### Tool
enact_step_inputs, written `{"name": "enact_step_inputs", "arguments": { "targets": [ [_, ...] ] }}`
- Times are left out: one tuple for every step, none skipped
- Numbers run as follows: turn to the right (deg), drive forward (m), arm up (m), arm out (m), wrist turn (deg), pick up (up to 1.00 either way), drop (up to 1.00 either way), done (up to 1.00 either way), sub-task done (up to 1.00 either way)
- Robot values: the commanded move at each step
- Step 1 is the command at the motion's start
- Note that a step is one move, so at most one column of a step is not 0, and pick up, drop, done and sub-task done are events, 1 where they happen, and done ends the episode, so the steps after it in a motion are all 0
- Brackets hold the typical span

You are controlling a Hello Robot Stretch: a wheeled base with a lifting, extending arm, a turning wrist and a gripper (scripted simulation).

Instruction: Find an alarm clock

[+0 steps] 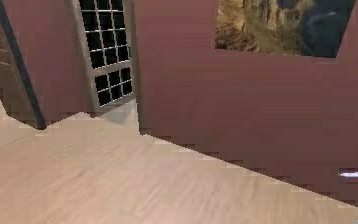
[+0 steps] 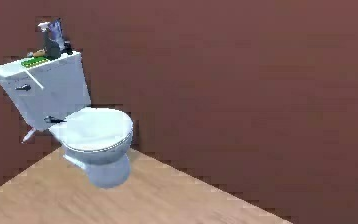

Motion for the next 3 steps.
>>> {"name": "enact_step_inputs", "arguments": {
  "targets": [
    [-45.0,0.0,0.0,0.0,0.0,0.0,0.0,0.0,0.0],
    [-6.0,0.0,0.0,0.0,0.0,0.0,0.0,0.0,0.0],
    [0.0,1.0,0.0,0.0,0.0,0.0,0.0,0.0,0.0]
  ]
}}
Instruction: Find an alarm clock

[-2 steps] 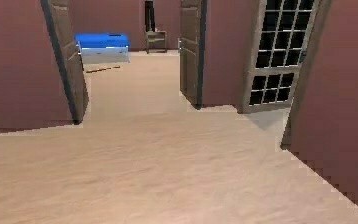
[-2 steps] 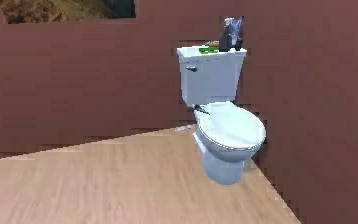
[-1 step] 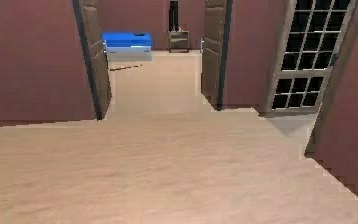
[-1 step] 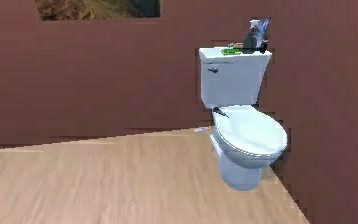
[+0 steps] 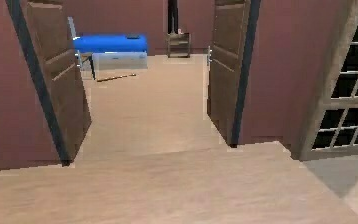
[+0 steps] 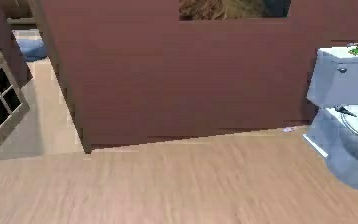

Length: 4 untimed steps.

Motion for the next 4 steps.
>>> {"name": "enact_step_inputs", "arguments": {
  "targets": [
    [0.0,1.0,0.0,0.0,0.0,0.0,0.0,0.0,0.0],
    [0.0,1.0,0.0,0.0,0.0,0.0,0.0,0.0,0.0],
    [0.0,0.6,0.0,0.0,0.0,0.0,0.0,0.0,0.0],
    [-9.0,0.0,0.0,0.0,0.0,0.0,0.0,0.0,0.0]
  ]
}}
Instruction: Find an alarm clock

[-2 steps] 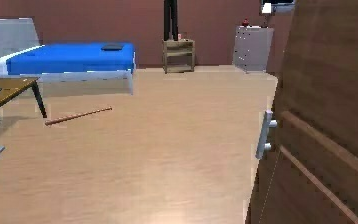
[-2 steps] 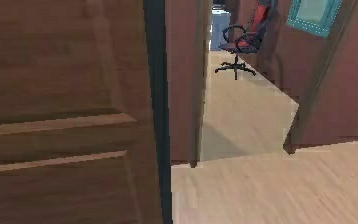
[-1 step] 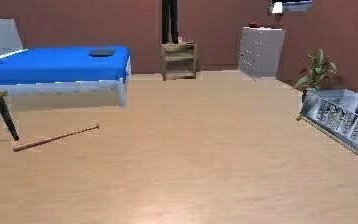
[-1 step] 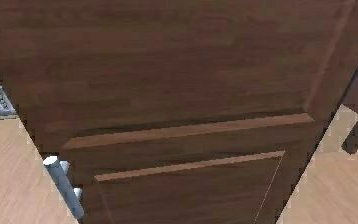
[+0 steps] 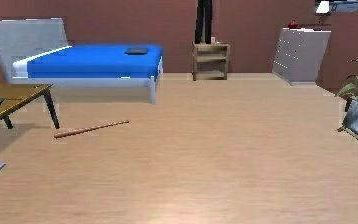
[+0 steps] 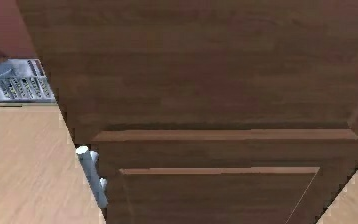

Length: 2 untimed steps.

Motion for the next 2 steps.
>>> {"name": "enact_step_inputs", "arguments": {
  "targets": [
    [0.0,0.05,0.0,0.0,0.0,0.0,0.0,0.0,0.0],
    [0.0,0.75,0.0,0.0,0.0,0.0,0.0,0.0,0.0]
  ]
}}
